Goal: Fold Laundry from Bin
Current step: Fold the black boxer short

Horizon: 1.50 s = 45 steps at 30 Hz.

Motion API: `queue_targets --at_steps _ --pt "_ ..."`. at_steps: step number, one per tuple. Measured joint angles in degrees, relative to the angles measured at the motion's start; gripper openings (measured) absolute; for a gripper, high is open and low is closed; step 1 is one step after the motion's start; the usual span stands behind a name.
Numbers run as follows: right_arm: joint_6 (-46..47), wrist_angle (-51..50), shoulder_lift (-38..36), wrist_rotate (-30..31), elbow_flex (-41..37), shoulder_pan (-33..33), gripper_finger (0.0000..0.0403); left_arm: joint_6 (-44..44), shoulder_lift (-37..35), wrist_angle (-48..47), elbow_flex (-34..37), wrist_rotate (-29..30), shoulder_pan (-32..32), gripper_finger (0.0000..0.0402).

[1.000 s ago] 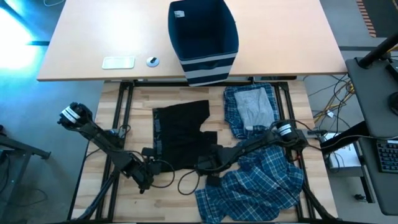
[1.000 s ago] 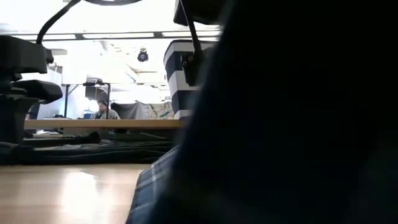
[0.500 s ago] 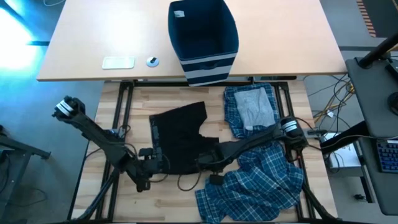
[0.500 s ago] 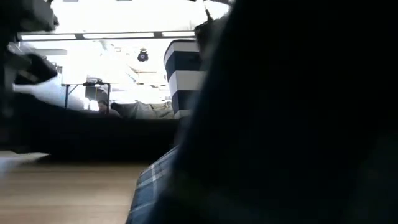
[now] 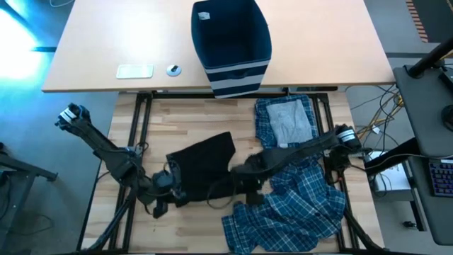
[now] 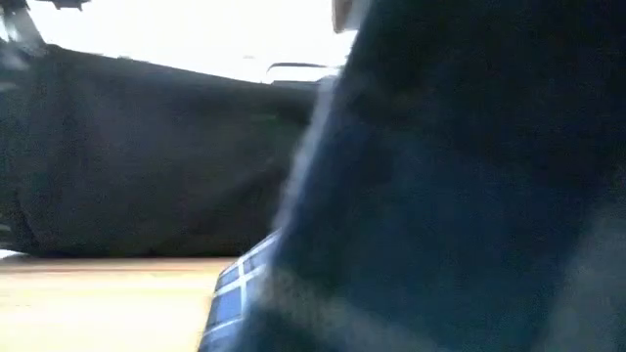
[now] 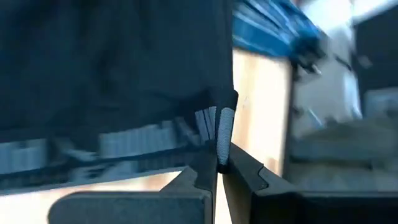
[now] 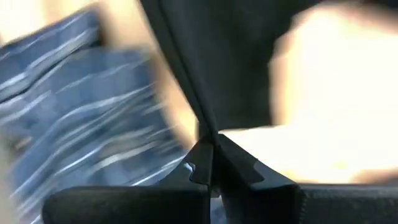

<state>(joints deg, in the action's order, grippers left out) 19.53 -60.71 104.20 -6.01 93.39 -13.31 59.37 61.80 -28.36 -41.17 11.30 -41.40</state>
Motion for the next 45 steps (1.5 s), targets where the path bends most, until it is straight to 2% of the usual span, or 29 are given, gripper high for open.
queue_targets --at_steps 6,12,19,26,30,33,38,42,45 --pt "-7.2 3.8 0.4 9.1 1.3 7.6 0.0009 4.9 -7.7 -13.5 1.3 4.9 4.0 0.0" --pt "-12.9 10.9 3.3 10.0 1.5 15.5 0.0009 5.2 -12.7 -23.4 2.7 5.2 11.3 0.0" --pt "-16.8 19.2 8.6 10.6 1.7 21.7 0.0009 1.6 -15.0 -22.2 10.4 2.0 23.6 0.0" --pt "-17.0 22.2 13.6 10.6 1.7 25.8 0.0009 -3.5 -14.9 -16.3 16.8 -1.8 33.0 0.0" --pt "-16.1 21.1 13.1 10.5 1.7 26.1 0.0009 -4.8 -15.5 -16.3 17.4 -3.7 34.5 0.0" --pt "-14.6 17.8 10.5 10.0 2.6 26.1 0.0009 -5.1 -16.7 -17.7 14.9 -6.2 34.3 0.0" --pt "-15.3 20.2 8.5 10.5 7.1 26.4 0.0009 -7.5 -18.3 -24.5 11.8 -4.9 35.3 0.0" --pt "-16.0 25.5 11.2 11.0 7.2 28.6 0.0009 -8.0 -17.9 -23.9 15.7 -4.6 37.4 0.0" --pt "-15.8 24.7 15.1 10.9 7.0 29.9 0.0009 -7.3 -17.3 -18.9 18.9 -3.9 38.7 0.0"
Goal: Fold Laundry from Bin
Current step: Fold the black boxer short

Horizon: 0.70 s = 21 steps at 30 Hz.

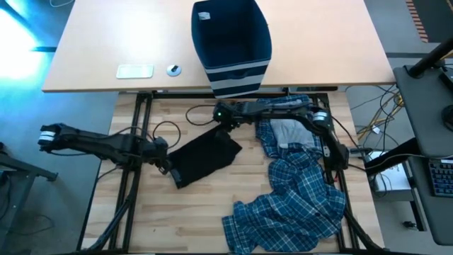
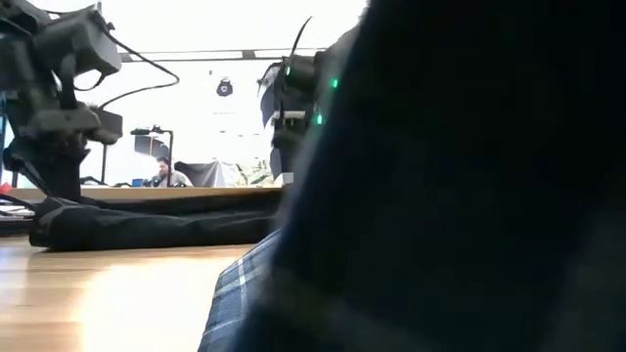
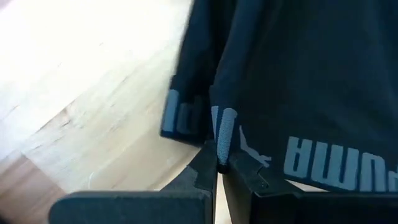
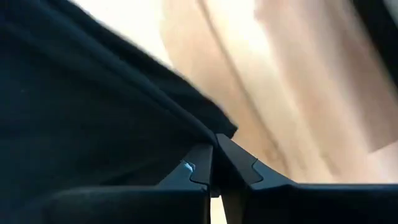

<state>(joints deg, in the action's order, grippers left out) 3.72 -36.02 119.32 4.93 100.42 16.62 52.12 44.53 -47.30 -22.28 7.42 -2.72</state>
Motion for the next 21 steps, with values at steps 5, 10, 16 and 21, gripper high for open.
queue_targets --at_steps 5,10,16,21 --pt "0.9 -0.6 5.1 -0.9 0.0 0.3 0.0009 2.8 1.7 2.0 2.0 4.1 1.2 0.0" --pt "3.2 1.3 6.0 0.7 0.0 0.3 0.0019 4.1 1.8 0.7 2.0 7.5 1.4 0.0006" --pt "5.1 1.6 4.9 1.3 2.7 0.6 0.0085 8.0 1.7 -4.0 -0.5 7.4 1.4 0.0073" --pt "4.6 -4.5 2.8 4.3 6.8 0.6 0.0134 8.8 2.1 -6.4 -4.7 5.9 1.4 0.0143"
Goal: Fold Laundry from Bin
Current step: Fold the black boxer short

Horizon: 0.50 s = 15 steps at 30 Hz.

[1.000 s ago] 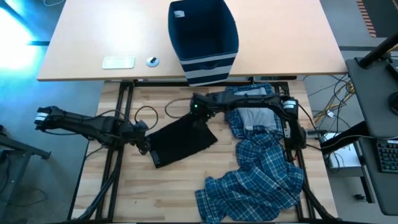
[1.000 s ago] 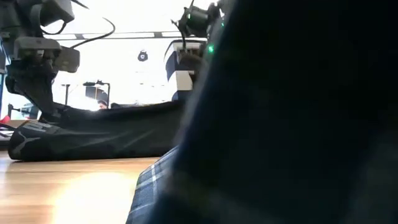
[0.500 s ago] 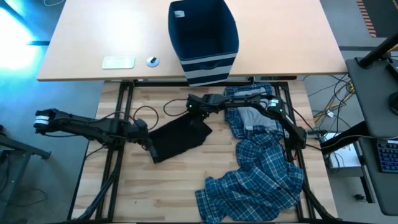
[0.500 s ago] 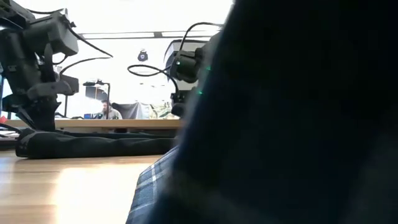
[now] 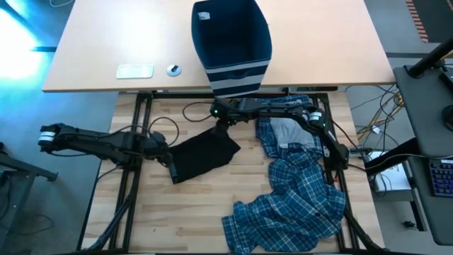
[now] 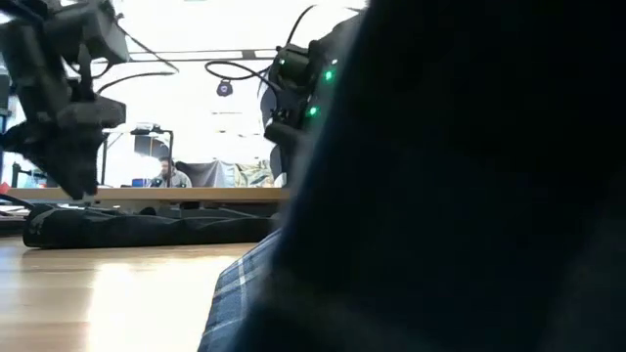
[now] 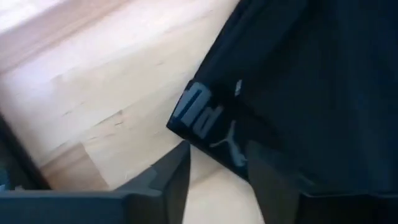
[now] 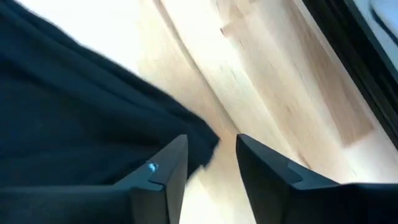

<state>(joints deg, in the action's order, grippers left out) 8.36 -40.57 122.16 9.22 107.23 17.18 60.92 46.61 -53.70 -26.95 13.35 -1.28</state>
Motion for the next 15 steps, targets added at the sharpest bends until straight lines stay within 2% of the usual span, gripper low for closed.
queue_targets --at_steps 4,8,11,15 --pt "0.8 -4.8 -1.0 -1.6 1.2 -0.5 0.015 -1.5 -0.1 -3.4 -5.7 -0.9 -0.1 0.0185" --pt "3.7 -4.0 -0.8 -13.2 -0.3 -0.7 0.015 -8.1 -0.6 0.9 -9.1 -1.8 -1.0 0.0201" --pt "5.4 1.8 0.5 -15.2 -3.2 -0.9 0.0141 -12.6 -0.5 10.4 -7.0 -4.9 -1.9 0.0196" --pt "7.6 6.8 3.4 -15.2 -5.5 -0.6 0.0129 -12.9 0.4 24.4 1.3 -6.8 -2.2 0.0181"
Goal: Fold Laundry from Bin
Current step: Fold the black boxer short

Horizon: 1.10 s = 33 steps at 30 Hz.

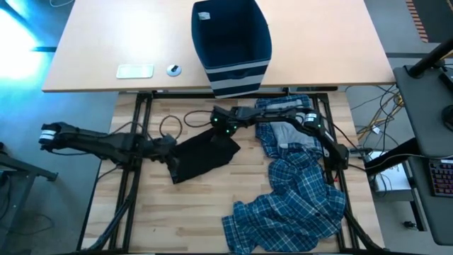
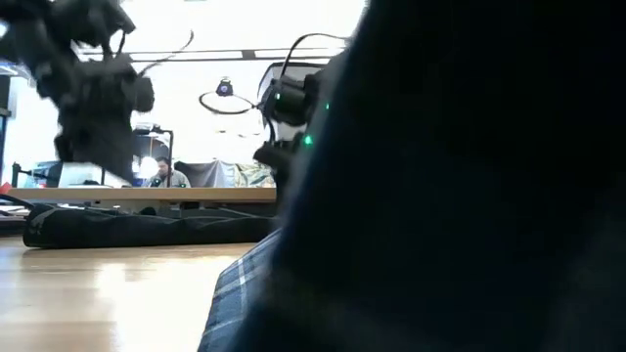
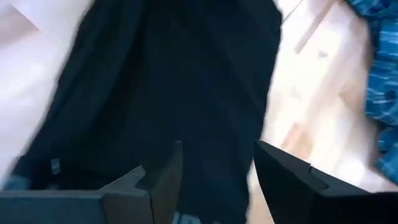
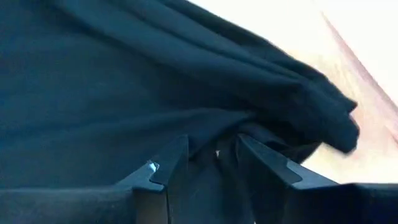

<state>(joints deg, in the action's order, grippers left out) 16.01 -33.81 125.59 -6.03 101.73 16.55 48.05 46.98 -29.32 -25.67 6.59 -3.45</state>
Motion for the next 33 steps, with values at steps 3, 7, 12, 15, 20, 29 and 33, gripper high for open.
queue_targets --at_steps 3,7,12,15,20,29,33 --pt "0.1 1.1 1.9 6.1 -0.1 0.4 0.0126 0.5 1.3 4.8 6.5 0.5 0.0 0.0172" --pt "1.0 -4.2 1.6 15.5 0.1 1.3 0.0127 3.9 2.4 6.1 12.4 -0.6 -0.2 0.0165" --pt "-1.0 -9.6 -2.9 14.7 -0.1 1.2 0.0133 6.8 1.0 6.6 13.7 -3.8 -0.2 0.0165" --pt "0.3 -10.4 -6.5 10.6 -0.1 -0.1 0.0135 7.3 0.1 3.2 9.7 -5.9 -0.2 0.0164" --pt "0.6 -7.5 -8.3 7.2 -0.4 -5.9 0.0128 2.9 0.0 1.2 -1.6 -1.0 -0.1 0.0164" --pt "7.1 1.5 -1.8 10.6 -1.4 -14.3 0.0125 -12.4 12.2 17.4 4.3 1.9 13.6 0.0149" --pt "11.1 1.2 0.8 10.6 -1.3 -15.9 0.0125 -14.6 18.6 22.0 8.0 3.1 20.7 0.0133"
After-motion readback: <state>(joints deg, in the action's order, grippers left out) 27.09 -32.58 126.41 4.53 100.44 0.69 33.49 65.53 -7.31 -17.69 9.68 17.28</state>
